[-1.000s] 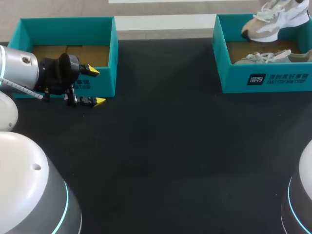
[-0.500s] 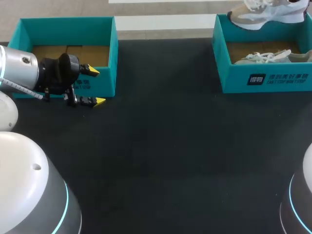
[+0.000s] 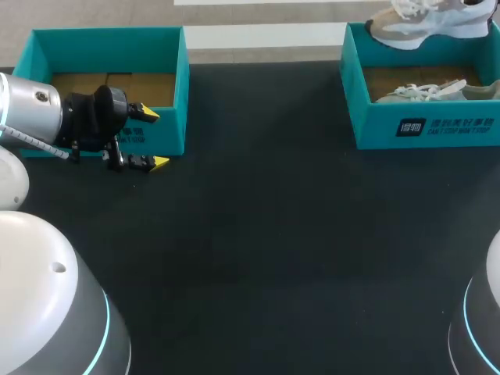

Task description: Take the shoe out of the shoebox, open the shoe tongue, remove and reinsert the insole, then place the shoe into the shoebox

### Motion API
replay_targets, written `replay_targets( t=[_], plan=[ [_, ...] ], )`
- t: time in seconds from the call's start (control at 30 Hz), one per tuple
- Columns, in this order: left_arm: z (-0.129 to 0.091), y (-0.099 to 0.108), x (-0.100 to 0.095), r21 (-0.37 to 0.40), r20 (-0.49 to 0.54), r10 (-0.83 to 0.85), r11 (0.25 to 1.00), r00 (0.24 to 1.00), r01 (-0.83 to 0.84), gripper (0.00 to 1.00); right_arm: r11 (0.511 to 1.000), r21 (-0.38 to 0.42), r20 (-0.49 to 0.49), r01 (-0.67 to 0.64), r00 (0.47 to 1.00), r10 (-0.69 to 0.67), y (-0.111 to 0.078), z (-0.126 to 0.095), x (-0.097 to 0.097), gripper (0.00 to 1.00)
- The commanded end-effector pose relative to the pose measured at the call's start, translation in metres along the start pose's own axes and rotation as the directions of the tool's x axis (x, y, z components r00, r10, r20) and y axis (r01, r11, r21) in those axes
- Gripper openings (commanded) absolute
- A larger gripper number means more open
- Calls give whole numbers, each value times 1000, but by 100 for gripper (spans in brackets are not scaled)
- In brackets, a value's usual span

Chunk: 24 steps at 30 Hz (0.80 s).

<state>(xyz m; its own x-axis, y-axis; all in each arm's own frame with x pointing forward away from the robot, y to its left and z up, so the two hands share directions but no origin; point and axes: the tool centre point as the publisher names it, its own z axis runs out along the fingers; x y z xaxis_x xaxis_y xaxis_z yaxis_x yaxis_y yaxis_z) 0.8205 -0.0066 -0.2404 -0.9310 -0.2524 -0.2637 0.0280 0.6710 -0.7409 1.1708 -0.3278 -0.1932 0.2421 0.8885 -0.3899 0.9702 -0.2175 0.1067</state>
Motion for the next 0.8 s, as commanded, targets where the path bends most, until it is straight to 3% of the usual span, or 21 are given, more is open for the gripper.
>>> replay_targets(
  t=[0.03,0.37,0.8],
  plan=[
    [0,-1,1,-6,0,-1,1000,1000,1,100,998,-45,-10,-52,999,52,-11,15,-2,0],
    [0,-1,1,-6,0,-1,1000,1000,1,100,990,-60,16,-130,991,131,-24,49,4,0],
    [0,-1,1,-6,0,-1,1000,1000,1,100,982,-78,31,-170,984,173,-9,86,19,0]
  ],
)
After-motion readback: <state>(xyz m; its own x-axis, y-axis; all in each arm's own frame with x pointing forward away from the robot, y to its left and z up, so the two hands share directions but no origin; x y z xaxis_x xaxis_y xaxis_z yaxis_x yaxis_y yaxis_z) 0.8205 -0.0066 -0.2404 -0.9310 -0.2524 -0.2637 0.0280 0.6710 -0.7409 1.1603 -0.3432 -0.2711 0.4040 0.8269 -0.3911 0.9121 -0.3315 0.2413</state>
